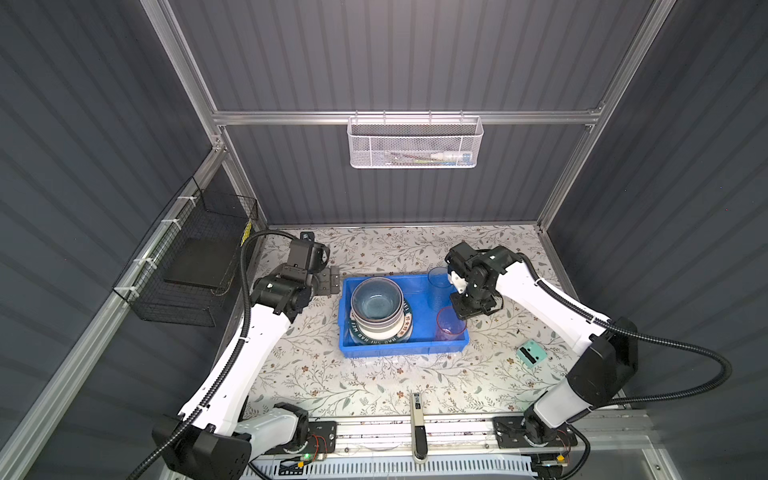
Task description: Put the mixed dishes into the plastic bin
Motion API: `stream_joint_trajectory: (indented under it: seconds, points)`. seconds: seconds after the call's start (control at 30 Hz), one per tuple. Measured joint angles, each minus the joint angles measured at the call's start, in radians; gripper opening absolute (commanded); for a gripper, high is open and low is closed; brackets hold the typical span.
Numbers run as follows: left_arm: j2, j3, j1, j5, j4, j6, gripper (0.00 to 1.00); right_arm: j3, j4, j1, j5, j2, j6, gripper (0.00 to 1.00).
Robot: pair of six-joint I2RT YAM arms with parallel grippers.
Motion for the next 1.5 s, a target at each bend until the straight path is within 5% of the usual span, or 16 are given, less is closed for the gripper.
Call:
stream_joint_trajectory:
  seconds: [0.47, 1.0, 1.27, 1.5]
  points:
    - [0.024, -0.027, 0.014, -0.052, 0.158, 0.051, 1.0, 0.064, 0.161, -0.224, -0.01, -0.183, -0.042, 0.99]
    - [0.056, -0.547, 0.167, -0.068, 0.787, 0.107, 1.0, -0.678, 0.993, -0.609, 0.048, -0.421, -0.077, 0.99]
    - [0.215, -0.718, 0.23, -0.037, 1.133, 0.141, 1.0, -0.982, 1.469, -0.664, 0.097, -0.348, -0.096, 0.99]
    - [0.317, -0.823, 0.266, 0.032, 1.385, 0.151, 1.0, -1.054, 1.742, -0.664, 0.138, -0.278, -0.123, 0.99]
